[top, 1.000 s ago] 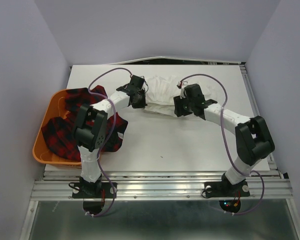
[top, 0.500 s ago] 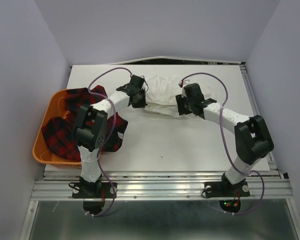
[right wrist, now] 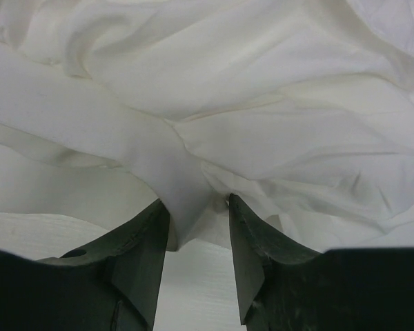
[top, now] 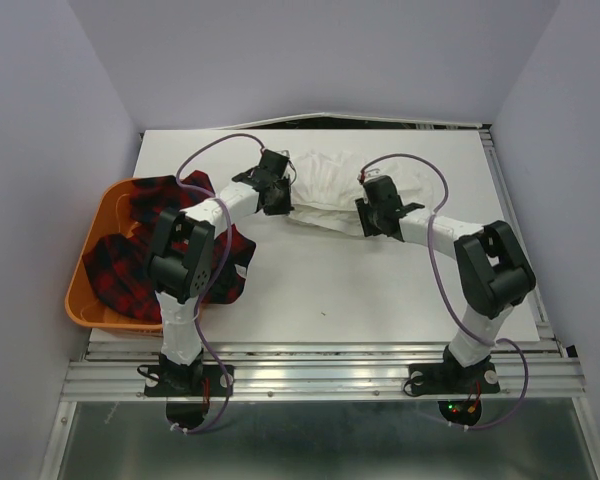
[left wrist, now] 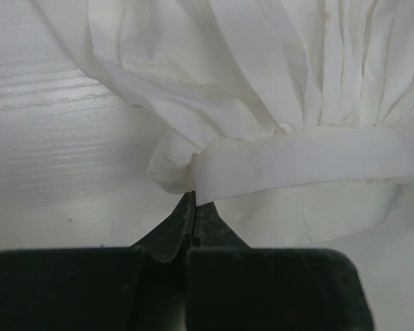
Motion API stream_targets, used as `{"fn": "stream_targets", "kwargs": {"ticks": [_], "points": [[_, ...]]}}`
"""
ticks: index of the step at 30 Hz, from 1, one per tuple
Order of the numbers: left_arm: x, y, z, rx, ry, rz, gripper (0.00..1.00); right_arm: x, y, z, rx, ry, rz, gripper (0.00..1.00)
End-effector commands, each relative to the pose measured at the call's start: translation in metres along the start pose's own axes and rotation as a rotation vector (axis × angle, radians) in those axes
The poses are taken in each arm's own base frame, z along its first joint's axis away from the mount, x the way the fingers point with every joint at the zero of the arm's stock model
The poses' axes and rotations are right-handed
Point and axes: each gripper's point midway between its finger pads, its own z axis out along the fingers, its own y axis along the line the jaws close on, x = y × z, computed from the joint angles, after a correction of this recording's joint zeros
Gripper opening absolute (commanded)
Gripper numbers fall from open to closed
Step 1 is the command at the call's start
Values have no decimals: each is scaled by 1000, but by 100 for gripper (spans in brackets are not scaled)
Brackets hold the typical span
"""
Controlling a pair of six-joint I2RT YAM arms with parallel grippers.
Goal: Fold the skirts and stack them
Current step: Flatten the skirt out
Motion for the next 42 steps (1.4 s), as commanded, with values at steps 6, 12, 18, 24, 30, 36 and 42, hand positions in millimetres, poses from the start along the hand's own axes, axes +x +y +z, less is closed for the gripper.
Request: {"fn": "stream_targets", "kwargs": {"ticks": [6, 12, 18, 24, 30, 36, 42], "points": [[-42, 21, -16, -86, -77, 176, 0, 15, -26, 5, 67, 6, -64, 39], [-57, 36, -32, -147, -127, 354, 6, -13, -54, -19, 111, -69, -45, 10], [-75, 37, -53, -165, -186, 479, 9, -57, -59, -43, 116, -153, -48, 4], [-147, 20, -101, -203, -383, 502, 0, -125, -87, -78, 196, -299, -58, 1], [-213, -9, -166, -169, -577, 484, 0, -198, -135, -123, 307, -457, -27, 1], [-245, -24, -235, -143, -755, 468, 0, -243, -164, -179, 366, -593, -22, 1], [-227, -22, -263, -106, -777, 454, 0, -234, -158, -211, 316, -617, -14, 1]]}}
